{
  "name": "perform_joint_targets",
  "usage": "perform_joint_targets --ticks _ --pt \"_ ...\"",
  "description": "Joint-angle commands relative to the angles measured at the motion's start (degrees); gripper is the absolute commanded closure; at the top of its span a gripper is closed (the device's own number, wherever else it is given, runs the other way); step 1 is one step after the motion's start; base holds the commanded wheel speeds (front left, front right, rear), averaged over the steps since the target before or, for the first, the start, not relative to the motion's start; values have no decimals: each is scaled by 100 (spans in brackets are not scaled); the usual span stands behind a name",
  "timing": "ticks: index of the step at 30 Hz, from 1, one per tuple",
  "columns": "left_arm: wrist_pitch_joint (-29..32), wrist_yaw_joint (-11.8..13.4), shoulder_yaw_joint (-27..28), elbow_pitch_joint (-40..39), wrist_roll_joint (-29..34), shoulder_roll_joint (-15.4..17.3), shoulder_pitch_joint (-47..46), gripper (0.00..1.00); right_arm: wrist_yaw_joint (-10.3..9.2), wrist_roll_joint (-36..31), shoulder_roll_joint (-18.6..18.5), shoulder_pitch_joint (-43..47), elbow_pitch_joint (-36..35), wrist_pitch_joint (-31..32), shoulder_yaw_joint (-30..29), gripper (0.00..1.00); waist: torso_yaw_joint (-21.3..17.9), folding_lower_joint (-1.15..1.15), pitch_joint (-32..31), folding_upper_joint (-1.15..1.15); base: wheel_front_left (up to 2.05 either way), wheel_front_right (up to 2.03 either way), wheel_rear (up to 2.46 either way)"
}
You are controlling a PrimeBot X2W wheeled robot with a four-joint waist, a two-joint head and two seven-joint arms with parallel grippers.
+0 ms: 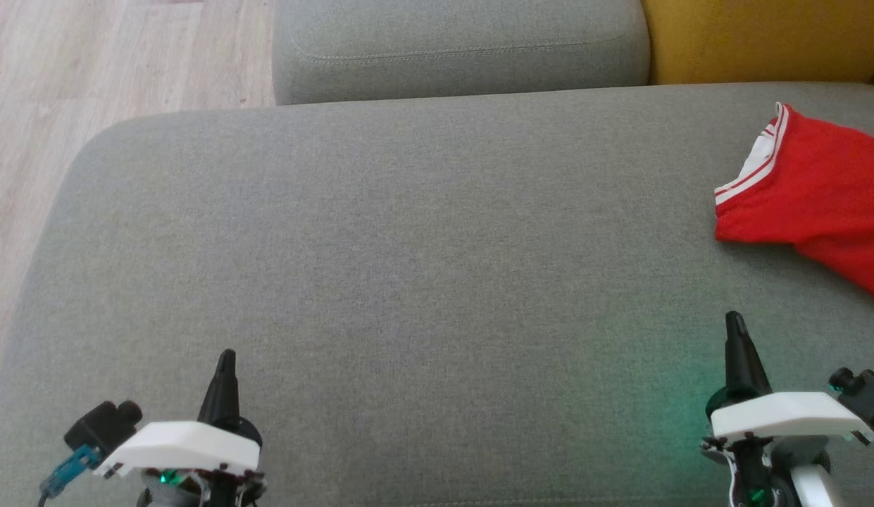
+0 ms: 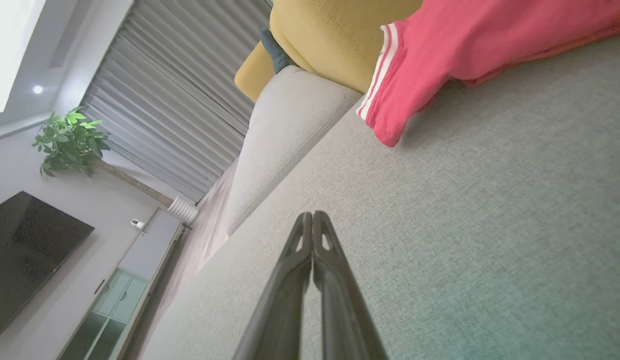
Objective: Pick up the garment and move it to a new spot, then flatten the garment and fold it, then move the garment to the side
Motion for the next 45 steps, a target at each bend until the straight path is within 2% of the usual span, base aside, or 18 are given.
perform_joint_targets --ticks 1,45 --pt "25 -51 149 -163 -138 75 -334 100 -2 153 -42 -308 -225 25 5 100 1 0 0 0 0 0 0" --pt "729 -534 796 -120 -2739 73 -618 100 -4 2924 -45 -393 -393 647 -333 100 30 0 -13 0 0 0 0"
